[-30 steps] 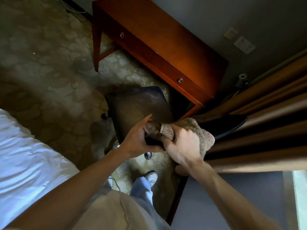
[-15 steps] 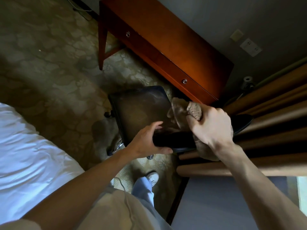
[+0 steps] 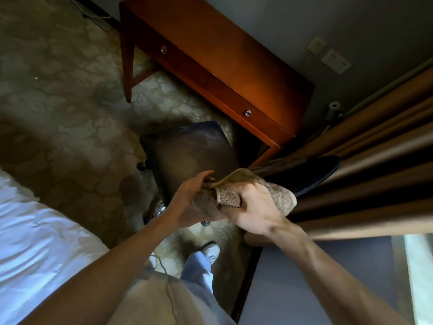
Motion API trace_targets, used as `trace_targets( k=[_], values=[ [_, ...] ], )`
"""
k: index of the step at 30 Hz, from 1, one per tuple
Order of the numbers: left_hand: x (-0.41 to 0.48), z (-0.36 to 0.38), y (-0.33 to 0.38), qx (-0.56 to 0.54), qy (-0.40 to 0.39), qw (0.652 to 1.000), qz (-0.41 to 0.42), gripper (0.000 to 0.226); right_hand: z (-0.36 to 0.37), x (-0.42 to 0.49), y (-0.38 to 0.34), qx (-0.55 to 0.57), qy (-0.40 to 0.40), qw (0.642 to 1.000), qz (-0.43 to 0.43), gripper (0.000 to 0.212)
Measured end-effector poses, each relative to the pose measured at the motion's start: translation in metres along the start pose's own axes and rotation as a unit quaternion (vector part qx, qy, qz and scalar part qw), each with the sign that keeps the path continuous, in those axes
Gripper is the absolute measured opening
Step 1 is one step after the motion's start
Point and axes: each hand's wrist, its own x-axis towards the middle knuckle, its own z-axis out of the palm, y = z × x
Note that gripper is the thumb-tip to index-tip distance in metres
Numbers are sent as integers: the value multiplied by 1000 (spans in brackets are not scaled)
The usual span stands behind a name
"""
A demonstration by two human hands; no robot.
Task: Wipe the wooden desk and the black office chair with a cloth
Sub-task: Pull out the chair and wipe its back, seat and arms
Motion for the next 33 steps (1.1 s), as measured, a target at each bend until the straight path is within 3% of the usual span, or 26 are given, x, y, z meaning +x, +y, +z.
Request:
trace_targets(
  k=[2,6,8,10,12,14,17,19,24,26,30,33],
  values=[
    [-1,-2,-4,20,4,1000,21,102,-8,-5,1,47,0,999,1,5],
    [0,-12,-2,105,15,990,91,90,-46,-17,10,23,38,998,-43,14],
    [6,-19,7,145,0,984,102,87,-67,-24,32,18,137,989,-45,18],
    [13,-20,20,155,-30,981,115,85,-85,-28,53,9,251,967,32,35],
    [23,-17,34,140,-50,981,124,84,-87,-28,70,-55,311,945,88,34],
    [35,-10,50,115,-63,984,122,76,-69,-27,77,-125,269,952,69,22],
    [52,3,67,56,-53,993,90,52,-14,-37,76,-135,157,978,32,37],
    [59,7,70,48,-42,995,71,45,16,-50,73,-86,197,976,38,49],
    [65,10,75,41,-72,995,47,38,12,-81,93,51,300,952,-20,47],
    [67,15,83,56,-94,993,40,34,-10,-90,105,124,377,917,40,45],
    [79,30,105,63,-110,991,32,29,-57,-86,139,259,541,782,170,32],
    [89,41,116,70,-120,990,20,28,-79,-77,175,294,593,710,242,19]
  ],
)
